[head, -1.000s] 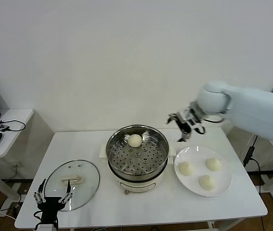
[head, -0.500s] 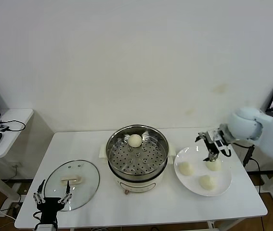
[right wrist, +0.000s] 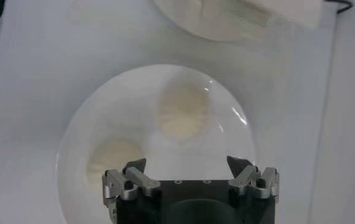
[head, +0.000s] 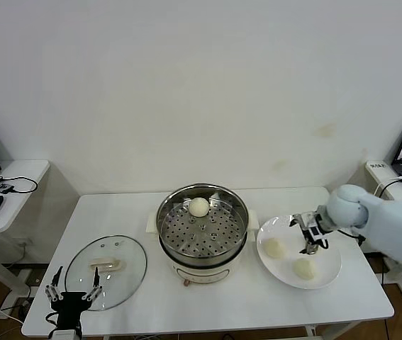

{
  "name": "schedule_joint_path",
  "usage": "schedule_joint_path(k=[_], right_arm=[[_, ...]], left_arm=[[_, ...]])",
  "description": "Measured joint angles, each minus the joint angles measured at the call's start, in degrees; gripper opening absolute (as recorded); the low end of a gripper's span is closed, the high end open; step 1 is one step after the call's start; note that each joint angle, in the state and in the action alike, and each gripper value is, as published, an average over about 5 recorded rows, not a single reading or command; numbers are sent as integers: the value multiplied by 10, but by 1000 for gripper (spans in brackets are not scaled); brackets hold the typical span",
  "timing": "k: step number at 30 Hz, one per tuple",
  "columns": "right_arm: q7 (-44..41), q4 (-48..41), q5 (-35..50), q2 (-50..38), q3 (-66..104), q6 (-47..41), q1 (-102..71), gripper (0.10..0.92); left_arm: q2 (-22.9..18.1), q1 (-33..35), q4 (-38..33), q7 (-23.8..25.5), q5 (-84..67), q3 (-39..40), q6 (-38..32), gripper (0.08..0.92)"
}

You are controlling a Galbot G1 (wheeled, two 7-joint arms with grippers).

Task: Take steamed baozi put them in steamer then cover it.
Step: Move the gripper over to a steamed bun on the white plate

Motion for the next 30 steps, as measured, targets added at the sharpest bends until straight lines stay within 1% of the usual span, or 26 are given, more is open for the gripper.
schedule_joint_path(k=[11, 20, 25, 30], right_arm=[[14, -46, -15, 47, 45, 4, -55, 823], [15, -67, -18, 72, 56, -1, -69, 814], [13, -75, -20, 80, 59, -2, -70, 728], [7, -77, -20, 82, 58, -2, -68, 674]], left_arm=[[0, 0, 2, 0, 0, -1, 0, 823], [0, -1, 4, 0, 0, -1, 0, 823], [0, -2, 5, 0, 0, -2, 0, 823], [-1, -2, 5, 0, 0, -1, 0, 823]])
